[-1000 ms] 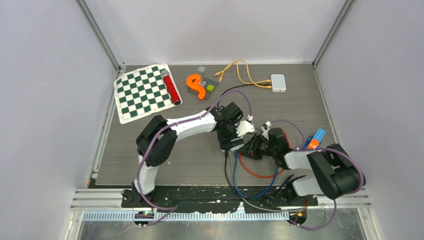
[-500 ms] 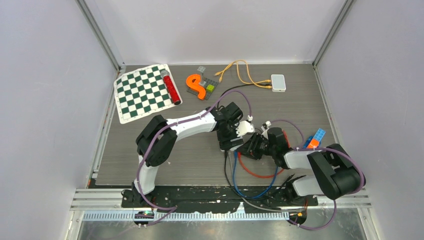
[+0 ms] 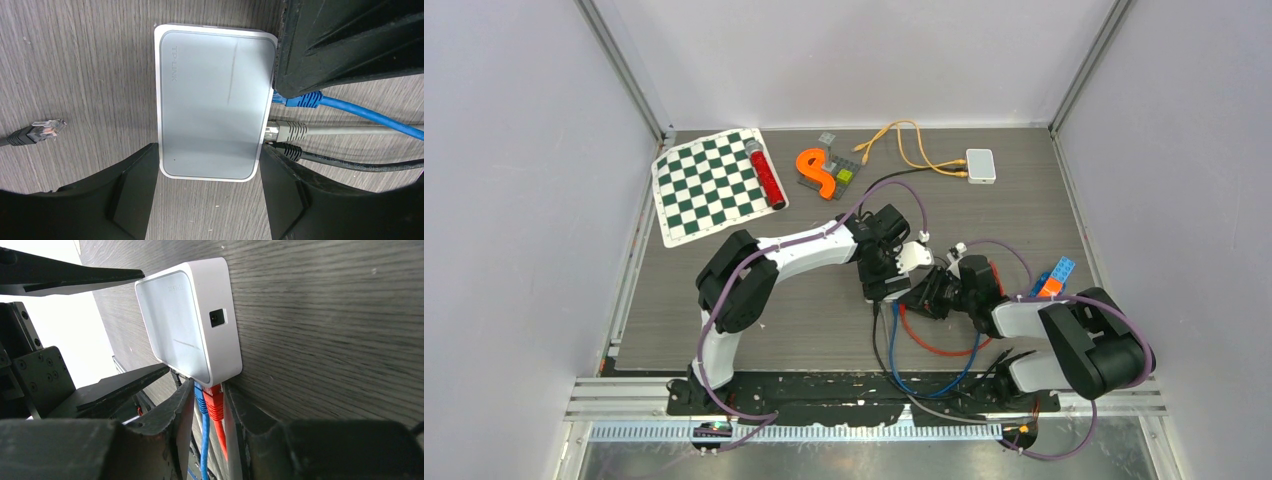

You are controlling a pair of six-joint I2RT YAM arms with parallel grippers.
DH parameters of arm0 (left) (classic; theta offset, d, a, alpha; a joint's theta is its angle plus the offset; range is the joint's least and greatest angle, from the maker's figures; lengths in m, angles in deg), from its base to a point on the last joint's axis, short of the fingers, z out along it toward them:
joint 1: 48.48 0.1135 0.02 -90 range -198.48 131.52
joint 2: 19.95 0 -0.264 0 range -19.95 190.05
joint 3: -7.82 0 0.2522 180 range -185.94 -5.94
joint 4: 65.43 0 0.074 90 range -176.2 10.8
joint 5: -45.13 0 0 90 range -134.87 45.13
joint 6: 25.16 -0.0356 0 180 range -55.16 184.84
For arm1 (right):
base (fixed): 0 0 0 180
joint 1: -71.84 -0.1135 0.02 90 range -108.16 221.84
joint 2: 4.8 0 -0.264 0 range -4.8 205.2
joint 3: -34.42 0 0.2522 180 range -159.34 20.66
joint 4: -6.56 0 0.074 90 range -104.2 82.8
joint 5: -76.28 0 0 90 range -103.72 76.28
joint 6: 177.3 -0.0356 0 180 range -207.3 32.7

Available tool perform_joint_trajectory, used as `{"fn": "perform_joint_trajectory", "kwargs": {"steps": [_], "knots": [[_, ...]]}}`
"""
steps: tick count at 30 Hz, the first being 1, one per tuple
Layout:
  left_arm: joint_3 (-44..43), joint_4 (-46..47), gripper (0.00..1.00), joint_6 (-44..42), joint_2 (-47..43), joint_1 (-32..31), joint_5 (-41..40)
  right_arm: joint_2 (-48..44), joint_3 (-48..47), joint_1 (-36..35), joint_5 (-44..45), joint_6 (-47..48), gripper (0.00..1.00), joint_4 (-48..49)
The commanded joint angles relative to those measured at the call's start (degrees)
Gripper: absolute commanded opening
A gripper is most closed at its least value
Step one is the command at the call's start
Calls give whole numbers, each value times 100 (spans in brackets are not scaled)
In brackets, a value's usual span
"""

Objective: Pull the plug from the switch port
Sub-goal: Pull the connector from the switch port.

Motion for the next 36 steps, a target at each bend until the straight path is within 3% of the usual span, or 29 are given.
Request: {"fn": "perform_joint_trajectory", "kwargs": {"steps": [1, 4, 16, 22, 36], "knots": [[-28, -100, 53, 97, 108, -62, 371, -20, 55, 23, 351, 185, 34, -259], [-31, -107, 53, 98, 116, -61, 364, -76, 120, 27, 314, 181, 37, -184], [-9, -125, 52, 122, 112, -62, 375, 57, 55, 29, 308, 187, 26, -175], [-35, -142, 52, 141, 125, -62, 375, -35, 81, 29, 191, 255, 35, -85], [-37, -160, 52, 203, 152, -62, 413, 326, 3, 32, 105, 169, 17, 64]]}}
